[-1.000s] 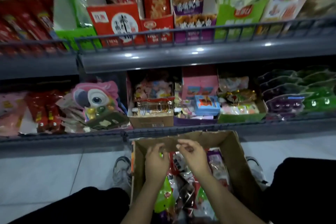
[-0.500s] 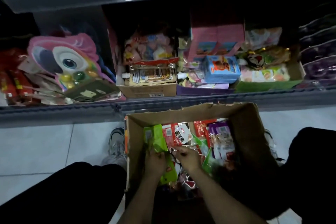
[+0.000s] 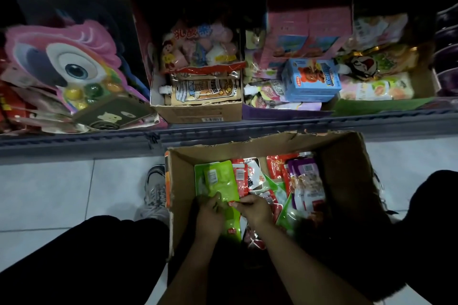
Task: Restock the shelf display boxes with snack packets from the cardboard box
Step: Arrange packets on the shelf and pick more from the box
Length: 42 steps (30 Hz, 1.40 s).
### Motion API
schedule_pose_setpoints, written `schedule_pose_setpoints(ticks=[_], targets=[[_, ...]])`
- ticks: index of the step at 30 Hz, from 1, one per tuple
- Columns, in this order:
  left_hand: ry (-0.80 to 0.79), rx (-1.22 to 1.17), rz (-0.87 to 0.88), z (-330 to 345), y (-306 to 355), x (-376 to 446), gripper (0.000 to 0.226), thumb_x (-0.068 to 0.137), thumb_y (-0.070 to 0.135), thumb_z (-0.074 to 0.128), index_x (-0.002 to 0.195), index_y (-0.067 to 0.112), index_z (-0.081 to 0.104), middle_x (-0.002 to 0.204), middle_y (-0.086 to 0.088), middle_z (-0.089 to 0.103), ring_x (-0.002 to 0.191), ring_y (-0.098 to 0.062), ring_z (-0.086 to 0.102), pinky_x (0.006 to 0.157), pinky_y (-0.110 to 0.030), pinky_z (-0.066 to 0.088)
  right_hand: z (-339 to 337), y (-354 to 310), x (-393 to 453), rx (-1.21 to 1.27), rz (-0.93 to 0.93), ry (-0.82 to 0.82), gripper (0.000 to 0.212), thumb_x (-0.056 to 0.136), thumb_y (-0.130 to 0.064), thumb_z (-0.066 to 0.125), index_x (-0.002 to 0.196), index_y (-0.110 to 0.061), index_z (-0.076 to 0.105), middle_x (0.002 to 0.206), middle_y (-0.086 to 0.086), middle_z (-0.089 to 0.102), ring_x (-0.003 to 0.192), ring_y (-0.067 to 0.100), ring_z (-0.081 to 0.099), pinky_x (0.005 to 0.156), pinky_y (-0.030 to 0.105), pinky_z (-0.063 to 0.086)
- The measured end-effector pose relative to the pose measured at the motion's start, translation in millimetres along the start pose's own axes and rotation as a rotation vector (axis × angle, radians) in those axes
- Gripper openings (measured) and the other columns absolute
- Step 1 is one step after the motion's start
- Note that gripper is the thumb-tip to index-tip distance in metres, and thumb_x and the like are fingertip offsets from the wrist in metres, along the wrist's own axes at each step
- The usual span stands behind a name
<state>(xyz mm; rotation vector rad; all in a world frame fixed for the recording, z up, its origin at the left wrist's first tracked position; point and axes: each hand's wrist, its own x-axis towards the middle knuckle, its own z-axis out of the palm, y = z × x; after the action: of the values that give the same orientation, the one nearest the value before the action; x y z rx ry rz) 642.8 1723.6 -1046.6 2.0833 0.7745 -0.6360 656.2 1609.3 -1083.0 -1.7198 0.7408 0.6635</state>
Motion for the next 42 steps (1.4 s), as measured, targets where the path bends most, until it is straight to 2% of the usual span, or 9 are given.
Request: schedule_pose_setpoints(ticks=[6, 8, 11, 19, 24, 26, 32, 36, 42], targets=[[-0.058, -0.113, -0.001, 17.0, -14.8, 7.7, 0.032, 0.090, 0.020, 0.059, 0.107, 0.047, 0.063, 0.130, -0.005, 0.057, 0.117, -0.021, 0.054, 0.101, -0.038, 0.044, -27.7, -10.0, -5.6, 0.146, 0.043, 0.020, 0.027, 0.078, 0.009, 0.066, 0.068, -0.015, 0.060, 0.075, 0.006, 0.062, 0.064, 0.014, 0.059, 0.063, 0.026, 0.052], [-0.110, -0.214, -0.029, 11.5, 3.6, -6.5, 0.029, 0.092, 0.021, 0.058, 0.116, 0.037, 0.063, 0.135, -0.003, 0.054, 0.121, -0.021, 0.051, 0.104, -0.039, 0.042, -43.1, -19.4, -13.1, 0.184, 0.061, 0.015, 0.011, 0.082, 0.007, 0.063, 0.085, -0.003, 0.066, 0.086, 0.007, 0.061, 0.063, 0.014, 0.054, 0.046, 0.012, 0.047], [-0.142, -0.338, -0.012, -0.3, 32.5, -29.4, 0.038, 0.090, 0.016, 0.062, 0.127, 0.015, 0.059, 0.134, -0.006, 0.052, 0.121, -0.019, 0.050, 0.104, -0.032, 0.040, -63.9, -33.4, -25.2, 0.214, 0.041, -0.030, 0.017, 0.085, 0.002, 0.062, 0.101, -0.004, 0.067, 0.096, 0.009, 0.063, 0.063, 0.012, 0.053, 0.042, 0.013, 0.043], [-0.204, -0.337, 0.195, -39.6, 84.0, -70.6, 0.053, 0.080, 0.023, 0.073, 0.129, 0.016, 0.055, 0.133, 0.001, 0.051, 0.122, -0.015, 0.048, 0.098, -0.027, 0.039, -122.7, -95.7, -76.0, 0.268, -0.084, -0.284, 0.019, 0.089, -0.002, 0.059, 0.107, -0.001, 0.059, 0.104, 0.013, 0.065, 0.081, 0.018, 0.062, 0.064, 0.018, 0.051], [-0.297, -0.257, 0.375, -79.9, 122.0, -112.2, 0.059, 0.075, 0.021, 0.076, 0.129, 0.017, 0.054, 0.134, -0.001, 0.050, 0.120, -0.015, 0.051, 0.101, -0.027, 0.043, -166.1, -146.1, -126.3, 0.315, -0.149, -0.416, 0.020, 0.085, 0.005, 0.061, 0.101, -0.003, 0.054, 0.084, 0.010, 0.067, 0.071, 0.016, 0.067, 0.062, 0.021, 0.055], [-0.306, -0.218, 0.461, -95.6, 142.9, -131.3, 0.055, 0.075, 0.016, 0.076, 0.126, 0.019, 0.056, 0.129, 0.001, 0.053, 0.111, -0.009, 0.057, 0.088, -0.015, 0.047, -183.6, -168.9, -147.0, 0.330, -0.167, -0.390, 0.029, 0.083, 0.004, 0.063, 0.108, -0.004, 0.050, 0.086, 0.014, 0.068, 0.068, 0.018, 0.069, 0.060, 0.024, 0.057], [-0.086, -0.133, 0.744, -132.8, 222.9, -194.6, 0.019, 0.085, 0.021, 0.067, 0.099, 0.033, 0.068, 0.104, 0.011, 0.065, 0.087, 0.002, 0.061, 0.070, -0.007, 0.044, -236.7, -242.3, -215.2, 0.174, -0.435, -0.331, 0.024, 0.090, -0.022, 0.060, 0.102, -0.002, 0.067, 0.086, 0.009, 0.070, 0.073, 0.011, 0.067, 0.062, 0.018, 0.055], [-0.014, -0.303, 0.779, -152.3, 274.5, -227.7, 0.011, 0.087, 0.018, 0.064, 0.080, 0.021, 0.072, 0.066, 0.004, 0.069, 0.059, -0.007, 0.059, 0.051, -0.014, 0.044, -266.1, -286.4, -253.4, 0.095, -0.647, -0.273, 0.026, 0.088, -0.035, 0.059, 0.084, -0.010, 0.066, 0.077, 0.006, 0.070, 0.065, 0.011, 0.064, 0.060, 0.018, 0.052], [-0.029, -0.470, 0.735, -187.2, 338.8, -253.1, 0.014, 0.086, 0.029, 0.065, 0.085, 0.016, 0.071, 0.071, -0.001, 0.065, 0.061, -0.012, 0.054, 0.050, -0.021, 0.038, -289.9, -330.5, -280.2, -0.043, -1.015, -0.081, 0.020, 0.086, -0.021, 0.066, 0.069, -0.011, 0.064, 0.056, -0.005, 0.056, 0.048, 0.002, 0.047, 0.050, 0.011, 0.037]])
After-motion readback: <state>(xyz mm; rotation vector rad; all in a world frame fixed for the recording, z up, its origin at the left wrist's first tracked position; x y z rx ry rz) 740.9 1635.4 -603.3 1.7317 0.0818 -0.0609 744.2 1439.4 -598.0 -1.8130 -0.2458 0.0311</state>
